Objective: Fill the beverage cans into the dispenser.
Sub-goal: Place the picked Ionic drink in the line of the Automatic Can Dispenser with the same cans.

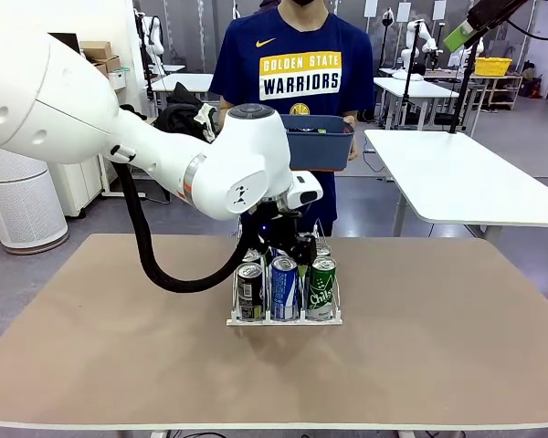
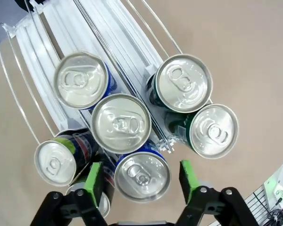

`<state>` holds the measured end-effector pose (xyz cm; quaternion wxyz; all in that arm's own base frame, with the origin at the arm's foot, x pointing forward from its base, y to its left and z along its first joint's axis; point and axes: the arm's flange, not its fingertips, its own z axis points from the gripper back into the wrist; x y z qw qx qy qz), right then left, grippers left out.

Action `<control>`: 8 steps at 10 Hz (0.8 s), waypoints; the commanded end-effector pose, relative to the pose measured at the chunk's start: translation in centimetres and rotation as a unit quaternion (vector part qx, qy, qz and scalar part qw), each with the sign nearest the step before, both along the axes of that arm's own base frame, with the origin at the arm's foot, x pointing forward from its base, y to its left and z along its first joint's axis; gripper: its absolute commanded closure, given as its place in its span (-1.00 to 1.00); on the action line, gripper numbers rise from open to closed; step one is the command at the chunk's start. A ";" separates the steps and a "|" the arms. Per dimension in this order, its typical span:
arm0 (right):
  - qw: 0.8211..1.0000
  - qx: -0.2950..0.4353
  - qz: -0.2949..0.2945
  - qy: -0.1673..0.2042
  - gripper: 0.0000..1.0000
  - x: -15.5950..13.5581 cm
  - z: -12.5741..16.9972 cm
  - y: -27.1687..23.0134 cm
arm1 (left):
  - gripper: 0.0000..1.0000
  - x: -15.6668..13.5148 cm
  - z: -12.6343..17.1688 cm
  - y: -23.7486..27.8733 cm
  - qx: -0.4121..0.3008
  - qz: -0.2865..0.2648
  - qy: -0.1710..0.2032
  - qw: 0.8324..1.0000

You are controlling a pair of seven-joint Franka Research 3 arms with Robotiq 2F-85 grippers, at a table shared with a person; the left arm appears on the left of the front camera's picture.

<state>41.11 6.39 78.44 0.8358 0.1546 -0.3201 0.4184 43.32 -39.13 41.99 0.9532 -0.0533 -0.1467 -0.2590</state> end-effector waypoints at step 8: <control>1.000 0.003 0.000 0.000 -1.00 -0.2 0.0 0.0 | -1.00 -1.0 2.5 0.4 -0.002 0.012 -0.027 1.000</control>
